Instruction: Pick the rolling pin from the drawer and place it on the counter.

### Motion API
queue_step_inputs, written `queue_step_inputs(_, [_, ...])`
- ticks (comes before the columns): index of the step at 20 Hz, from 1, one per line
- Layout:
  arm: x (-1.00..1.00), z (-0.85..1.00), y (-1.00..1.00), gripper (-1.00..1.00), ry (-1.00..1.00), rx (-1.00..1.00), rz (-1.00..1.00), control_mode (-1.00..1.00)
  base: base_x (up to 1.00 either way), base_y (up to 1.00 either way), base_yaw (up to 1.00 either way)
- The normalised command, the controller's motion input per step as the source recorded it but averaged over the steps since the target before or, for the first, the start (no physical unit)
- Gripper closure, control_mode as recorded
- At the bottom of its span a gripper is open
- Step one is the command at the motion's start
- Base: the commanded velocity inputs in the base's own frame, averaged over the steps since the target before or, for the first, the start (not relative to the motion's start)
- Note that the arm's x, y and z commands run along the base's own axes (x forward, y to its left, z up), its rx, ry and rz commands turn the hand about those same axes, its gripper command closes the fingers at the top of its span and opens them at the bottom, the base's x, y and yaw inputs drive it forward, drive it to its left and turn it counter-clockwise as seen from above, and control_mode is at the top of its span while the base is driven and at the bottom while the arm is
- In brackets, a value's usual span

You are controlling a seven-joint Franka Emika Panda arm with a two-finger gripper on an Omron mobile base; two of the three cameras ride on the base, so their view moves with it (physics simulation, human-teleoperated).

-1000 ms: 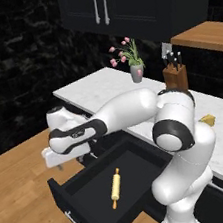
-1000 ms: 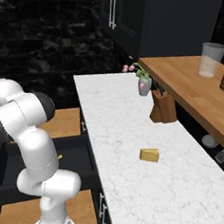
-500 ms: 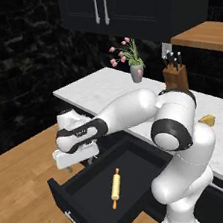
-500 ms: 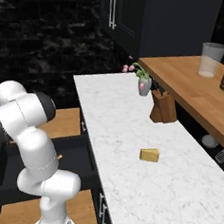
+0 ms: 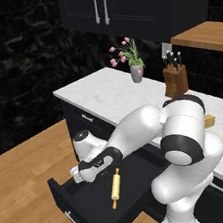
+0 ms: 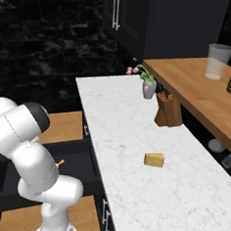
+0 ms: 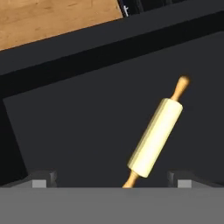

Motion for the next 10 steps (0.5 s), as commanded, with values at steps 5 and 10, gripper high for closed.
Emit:
queue_step_inputs(5, [0.01,-0.46,-0.38,-1.0,-0.01,0.0,0.0,-1.0,0.0,0.0,0.0])
queue_step_inputs(10, [0.0,-0.06,-0.37,-1.0,0.02,-0.01,-0.01,-1.0,0.0,0.0,0.0])
